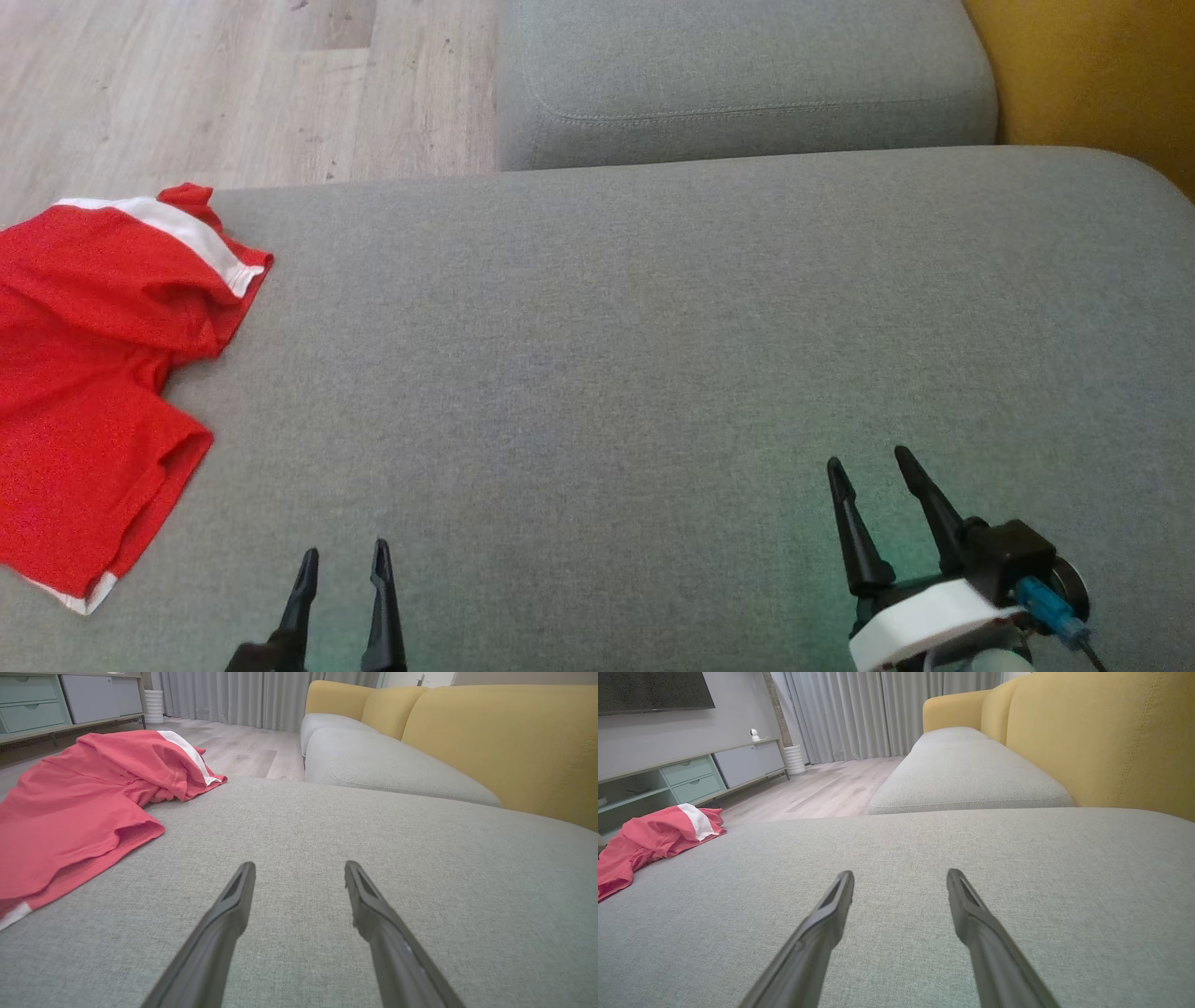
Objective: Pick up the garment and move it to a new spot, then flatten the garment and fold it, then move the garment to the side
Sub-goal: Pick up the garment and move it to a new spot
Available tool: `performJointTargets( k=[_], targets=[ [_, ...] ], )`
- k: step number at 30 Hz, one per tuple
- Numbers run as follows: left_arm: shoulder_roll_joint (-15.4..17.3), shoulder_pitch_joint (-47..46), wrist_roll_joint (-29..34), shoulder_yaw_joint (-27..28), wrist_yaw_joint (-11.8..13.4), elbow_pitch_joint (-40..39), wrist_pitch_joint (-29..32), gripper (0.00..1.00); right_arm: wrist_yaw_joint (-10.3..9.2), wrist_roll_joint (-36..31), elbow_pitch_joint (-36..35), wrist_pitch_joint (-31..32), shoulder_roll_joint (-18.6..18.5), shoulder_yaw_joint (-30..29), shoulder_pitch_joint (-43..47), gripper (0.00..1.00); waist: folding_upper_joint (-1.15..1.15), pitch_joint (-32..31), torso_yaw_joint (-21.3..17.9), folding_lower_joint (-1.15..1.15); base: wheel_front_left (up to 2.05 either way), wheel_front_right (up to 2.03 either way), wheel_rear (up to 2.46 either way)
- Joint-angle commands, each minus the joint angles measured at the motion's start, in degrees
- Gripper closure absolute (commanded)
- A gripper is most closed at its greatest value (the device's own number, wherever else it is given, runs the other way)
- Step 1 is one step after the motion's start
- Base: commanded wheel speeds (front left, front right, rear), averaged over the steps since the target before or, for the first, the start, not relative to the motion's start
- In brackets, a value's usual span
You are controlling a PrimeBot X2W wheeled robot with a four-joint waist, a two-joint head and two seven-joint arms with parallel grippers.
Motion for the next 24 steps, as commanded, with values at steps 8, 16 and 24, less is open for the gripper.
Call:
performJointTargets(
  k=[8,16,24],
  targets=[
    [0.21,-1.90,-0.61,2.32,0.12,-1.10,-0.70,0.00,0.23,-0.29,-1.39,-0.78,-0.52,1.04,-2.20,0.00,0.00,0.02,0.16,0.00,0.00,0.00,0.00],
    [0.21,-2.55,-0.33,2.12,-0.02,-1.26,-0.70,0.00,0.23,-0.31,-1.29,-0.78,-0.52,0.61,-1.64,0.00,0.00,-0.12,2.99,0.00,0.00,0.00,0.00],
    [0.26,-2.37,-0.45,2.96,0.22,-1.69,-0.70,0.00,0.23,0.05,-1.38,-0.78,-0.52,0.81,-1.21,0.00,0.00,-0.40,10.49,0.00,0.00,0.00,0.00]
  ],
)
